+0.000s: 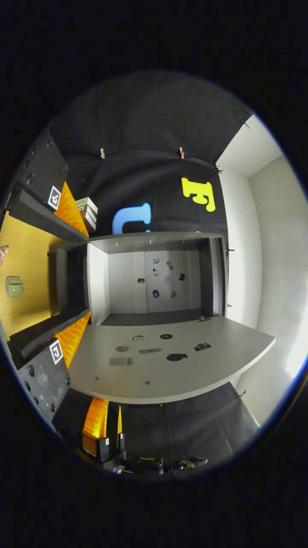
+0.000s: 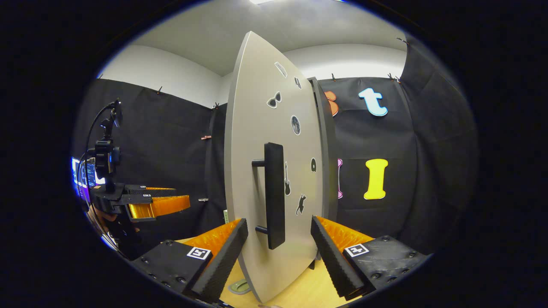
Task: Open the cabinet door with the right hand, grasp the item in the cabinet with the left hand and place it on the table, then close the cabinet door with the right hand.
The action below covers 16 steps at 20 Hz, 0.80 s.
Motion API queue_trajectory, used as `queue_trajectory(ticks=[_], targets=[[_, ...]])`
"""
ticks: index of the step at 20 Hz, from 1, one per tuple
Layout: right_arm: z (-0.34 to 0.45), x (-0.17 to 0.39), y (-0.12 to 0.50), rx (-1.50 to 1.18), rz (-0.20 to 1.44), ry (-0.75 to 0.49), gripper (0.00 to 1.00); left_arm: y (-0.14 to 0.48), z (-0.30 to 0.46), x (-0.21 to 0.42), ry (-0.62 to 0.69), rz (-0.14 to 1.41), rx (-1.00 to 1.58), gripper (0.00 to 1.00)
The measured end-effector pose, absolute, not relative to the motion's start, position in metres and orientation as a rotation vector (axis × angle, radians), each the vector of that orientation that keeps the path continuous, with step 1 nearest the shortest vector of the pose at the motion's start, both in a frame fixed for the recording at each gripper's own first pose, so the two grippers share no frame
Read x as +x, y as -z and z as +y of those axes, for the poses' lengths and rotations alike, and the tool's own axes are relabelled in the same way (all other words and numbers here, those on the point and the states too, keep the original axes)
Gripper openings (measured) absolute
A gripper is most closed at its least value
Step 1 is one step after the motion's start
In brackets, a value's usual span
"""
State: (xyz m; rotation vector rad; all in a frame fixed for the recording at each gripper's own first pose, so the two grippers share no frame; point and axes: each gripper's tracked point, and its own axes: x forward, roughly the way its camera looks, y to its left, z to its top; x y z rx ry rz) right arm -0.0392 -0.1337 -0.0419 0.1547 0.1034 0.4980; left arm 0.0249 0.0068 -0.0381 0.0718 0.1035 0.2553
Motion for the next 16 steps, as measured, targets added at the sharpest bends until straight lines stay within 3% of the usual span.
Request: queue_trajectory(ticks=[16], targets=[[-0.013, -0.002, 0.056, 0.205, 0.131, -0.530, 0.98, 0.030, 0.102, 0.056, -0.170, 0.071, 0.064, 0.94]])
